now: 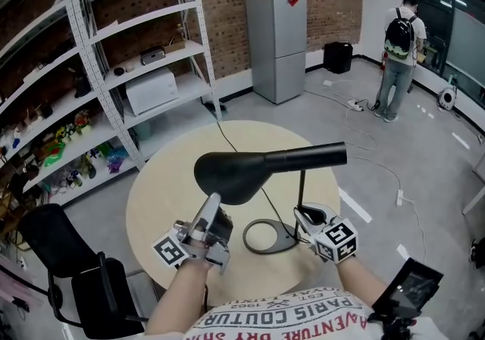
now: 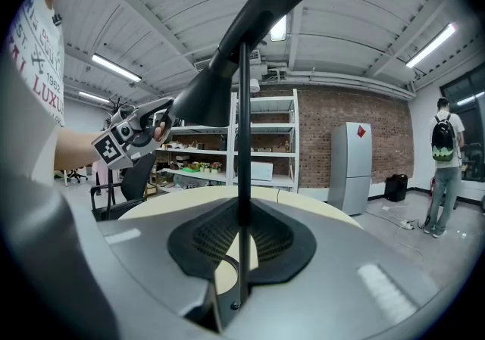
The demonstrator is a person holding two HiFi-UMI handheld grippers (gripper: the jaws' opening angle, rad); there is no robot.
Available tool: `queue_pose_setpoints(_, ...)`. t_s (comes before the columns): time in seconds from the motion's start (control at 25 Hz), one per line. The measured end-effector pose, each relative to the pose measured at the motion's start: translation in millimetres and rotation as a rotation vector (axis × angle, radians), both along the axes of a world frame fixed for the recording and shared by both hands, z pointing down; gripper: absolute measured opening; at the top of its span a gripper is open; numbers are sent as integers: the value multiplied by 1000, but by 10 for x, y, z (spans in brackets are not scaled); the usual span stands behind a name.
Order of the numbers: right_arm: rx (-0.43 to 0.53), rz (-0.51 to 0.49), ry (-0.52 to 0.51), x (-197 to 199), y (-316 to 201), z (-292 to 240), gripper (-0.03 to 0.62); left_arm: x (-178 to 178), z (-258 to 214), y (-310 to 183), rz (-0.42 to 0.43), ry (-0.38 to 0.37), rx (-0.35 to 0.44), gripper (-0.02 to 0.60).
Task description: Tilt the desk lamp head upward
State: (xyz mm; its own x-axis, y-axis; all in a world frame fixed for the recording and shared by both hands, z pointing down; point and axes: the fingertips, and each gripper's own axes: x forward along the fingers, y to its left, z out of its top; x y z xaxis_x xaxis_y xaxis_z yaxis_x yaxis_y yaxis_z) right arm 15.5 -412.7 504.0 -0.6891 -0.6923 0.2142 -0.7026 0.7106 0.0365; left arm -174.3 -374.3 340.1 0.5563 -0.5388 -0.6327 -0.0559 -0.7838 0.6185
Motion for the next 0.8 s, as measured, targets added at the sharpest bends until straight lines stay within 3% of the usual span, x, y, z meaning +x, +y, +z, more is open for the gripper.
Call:
queue_pose_setpoints(0.4,-9,-6,17,7,58,11,38,-39,-151,50,-27,-31,29,11)
queue_pose_setpoints(0.56,-11,-9,20,-1,74,41,38,-96,-225,65,-44,-50,88,11)
queue_pose_setpoints(0.8,-14,-16,14,-28,104,48,38,-139,-312,57,-85,-142,89,11)
